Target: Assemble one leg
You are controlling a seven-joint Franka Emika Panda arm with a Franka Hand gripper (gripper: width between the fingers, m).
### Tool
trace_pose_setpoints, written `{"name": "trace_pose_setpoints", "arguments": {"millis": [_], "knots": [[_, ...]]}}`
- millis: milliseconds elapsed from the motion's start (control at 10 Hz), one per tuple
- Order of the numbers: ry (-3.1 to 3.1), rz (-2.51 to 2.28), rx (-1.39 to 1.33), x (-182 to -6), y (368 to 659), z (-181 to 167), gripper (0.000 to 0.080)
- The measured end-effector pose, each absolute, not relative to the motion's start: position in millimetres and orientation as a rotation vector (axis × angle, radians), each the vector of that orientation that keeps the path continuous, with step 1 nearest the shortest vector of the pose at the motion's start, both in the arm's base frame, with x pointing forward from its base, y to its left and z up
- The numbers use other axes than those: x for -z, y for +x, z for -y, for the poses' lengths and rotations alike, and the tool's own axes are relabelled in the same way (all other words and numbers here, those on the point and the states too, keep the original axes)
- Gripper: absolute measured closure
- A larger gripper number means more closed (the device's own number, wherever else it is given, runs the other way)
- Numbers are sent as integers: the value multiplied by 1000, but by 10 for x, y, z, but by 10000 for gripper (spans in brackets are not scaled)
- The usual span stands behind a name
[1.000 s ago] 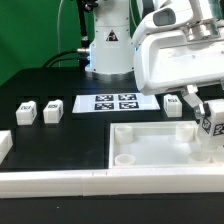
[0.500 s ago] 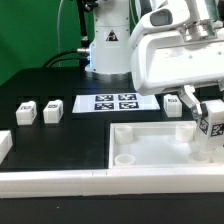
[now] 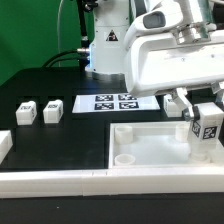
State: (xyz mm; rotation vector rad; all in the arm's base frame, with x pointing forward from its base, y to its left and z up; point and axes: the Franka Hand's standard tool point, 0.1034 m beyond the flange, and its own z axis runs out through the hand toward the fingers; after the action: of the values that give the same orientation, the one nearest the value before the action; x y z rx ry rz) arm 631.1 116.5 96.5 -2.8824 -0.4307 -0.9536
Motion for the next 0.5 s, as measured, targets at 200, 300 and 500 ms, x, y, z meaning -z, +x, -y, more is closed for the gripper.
{"name": "trace_pose_setpoints", "arguments": {"millis": [200,300,500], "knots": [[-2885,428,945,-925,6297,-1154,506],[-2886,427,944,-903,6283,-1152,506],[-2882,423,964,-873,6263,-1148,506]]}}
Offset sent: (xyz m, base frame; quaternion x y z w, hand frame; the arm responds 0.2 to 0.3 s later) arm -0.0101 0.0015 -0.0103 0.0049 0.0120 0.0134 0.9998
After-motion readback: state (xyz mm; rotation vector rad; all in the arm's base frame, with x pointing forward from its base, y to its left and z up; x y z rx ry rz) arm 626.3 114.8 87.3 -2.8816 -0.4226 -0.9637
